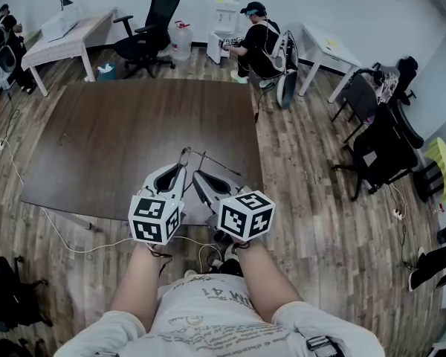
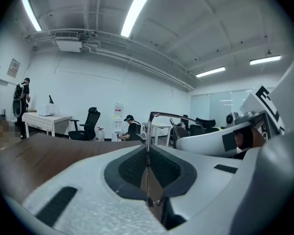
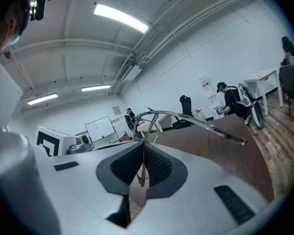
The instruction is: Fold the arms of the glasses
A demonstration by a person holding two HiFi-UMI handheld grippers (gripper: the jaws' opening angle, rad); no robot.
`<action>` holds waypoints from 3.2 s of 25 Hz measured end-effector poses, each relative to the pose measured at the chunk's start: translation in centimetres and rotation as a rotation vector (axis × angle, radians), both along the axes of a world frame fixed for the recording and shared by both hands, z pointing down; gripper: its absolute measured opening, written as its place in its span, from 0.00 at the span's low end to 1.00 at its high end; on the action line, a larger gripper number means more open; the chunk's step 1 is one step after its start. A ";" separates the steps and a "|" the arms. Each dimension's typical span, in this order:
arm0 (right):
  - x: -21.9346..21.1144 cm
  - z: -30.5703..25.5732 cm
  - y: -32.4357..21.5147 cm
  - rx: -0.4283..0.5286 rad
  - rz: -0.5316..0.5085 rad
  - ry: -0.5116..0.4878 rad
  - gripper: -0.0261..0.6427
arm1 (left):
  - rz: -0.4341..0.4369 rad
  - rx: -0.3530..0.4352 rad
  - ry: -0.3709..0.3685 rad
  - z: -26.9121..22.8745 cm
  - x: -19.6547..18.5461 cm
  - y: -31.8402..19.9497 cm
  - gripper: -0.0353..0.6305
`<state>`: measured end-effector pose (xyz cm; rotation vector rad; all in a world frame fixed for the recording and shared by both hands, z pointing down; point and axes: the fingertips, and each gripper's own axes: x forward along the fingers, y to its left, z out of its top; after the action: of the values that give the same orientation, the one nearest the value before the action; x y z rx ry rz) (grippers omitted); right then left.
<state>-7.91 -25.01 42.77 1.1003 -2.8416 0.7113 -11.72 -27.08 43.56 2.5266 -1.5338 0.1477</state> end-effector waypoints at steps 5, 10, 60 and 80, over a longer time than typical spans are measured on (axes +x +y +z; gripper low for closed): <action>-0.2 0.7 -0.3 -0.016 0.004 0.010 0.07 | 0.015 0.062 -0.208 0.2 1.1 0.3 0.10; 0.1 0.9 -0.6 -0.027 0.008 0.013 0.07 | 0.023 0.078 -0.309 0.8 2.0 0.4 0.10; 10.6 -3.5 0.7 0.116 0.128 0.255 0.13 | 0.027 0.153 -0.280 -1.7 3.3 0.9 0.10; 8.1 -1.8 0.6 0.118 0.091 0.341 0.08 | 0.053 0.156 -0.283 -1.6 4.0 0.9 0.10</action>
<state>0.14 -24.40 40.94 1.2369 -2.5834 0.3213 -7.74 -26.19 41.98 2.7676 -1.6348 0.4249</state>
